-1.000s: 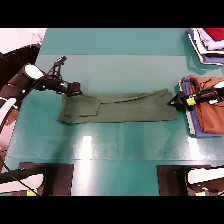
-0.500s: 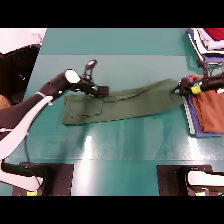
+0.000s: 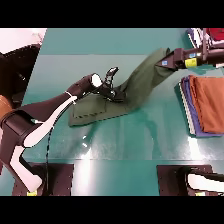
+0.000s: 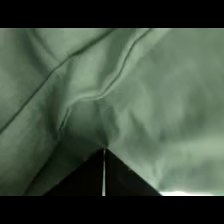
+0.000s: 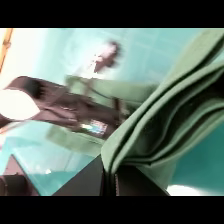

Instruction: Fold the shirts.

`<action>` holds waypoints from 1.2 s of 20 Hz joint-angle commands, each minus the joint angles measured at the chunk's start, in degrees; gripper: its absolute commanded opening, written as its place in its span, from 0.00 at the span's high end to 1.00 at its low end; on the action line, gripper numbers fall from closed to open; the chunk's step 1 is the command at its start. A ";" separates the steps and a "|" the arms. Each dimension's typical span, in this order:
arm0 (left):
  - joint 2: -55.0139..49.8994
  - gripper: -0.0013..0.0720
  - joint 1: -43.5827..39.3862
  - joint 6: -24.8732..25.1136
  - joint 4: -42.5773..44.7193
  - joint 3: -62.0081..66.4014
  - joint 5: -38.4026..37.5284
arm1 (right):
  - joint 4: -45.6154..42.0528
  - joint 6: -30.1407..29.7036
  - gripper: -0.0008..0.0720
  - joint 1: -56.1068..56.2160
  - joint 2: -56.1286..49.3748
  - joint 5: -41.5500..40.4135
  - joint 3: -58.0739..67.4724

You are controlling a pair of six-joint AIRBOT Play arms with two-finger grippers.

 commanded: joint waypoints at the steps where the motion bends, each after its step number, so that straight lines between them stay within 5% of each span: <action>1: -0.85 0.95 -0.48 -0.74 -0.17 0.70 3.30 | 1.01 0.59 0.96 5.35 0.11 -2.60 2.19; 6: 1.38 0.95 4.96 -2.38 1.31 3.67 -3.30 | 1.01 -0.13 0.96 11.67 -0.09 -7.48 2.19; 15: 26.84 0.95 27.91 -2.60 17.42 3.67 -8.57 | 12.37 -8.98 0.95 34.75 -16.15 -20.11 7.91; 16: 28.74 0.94 29.90 -2.60 18.45 3.67 -9.77 | 12.33 -11.50 0.83 36.85 -19.19 -19.80 10.97; 18: 31.54 0.94 33.33 -2.05 18.91 3.67 -12.68 | 12.33 -13.51 0.27 38.82 -23.96 -17.79 15.80; 24: 32.72 0.94 35.45 -0.61 20.33 3.65 -17.29 | -2.40 -5.35 0.32 32.61 -27.80 -2.19 21.97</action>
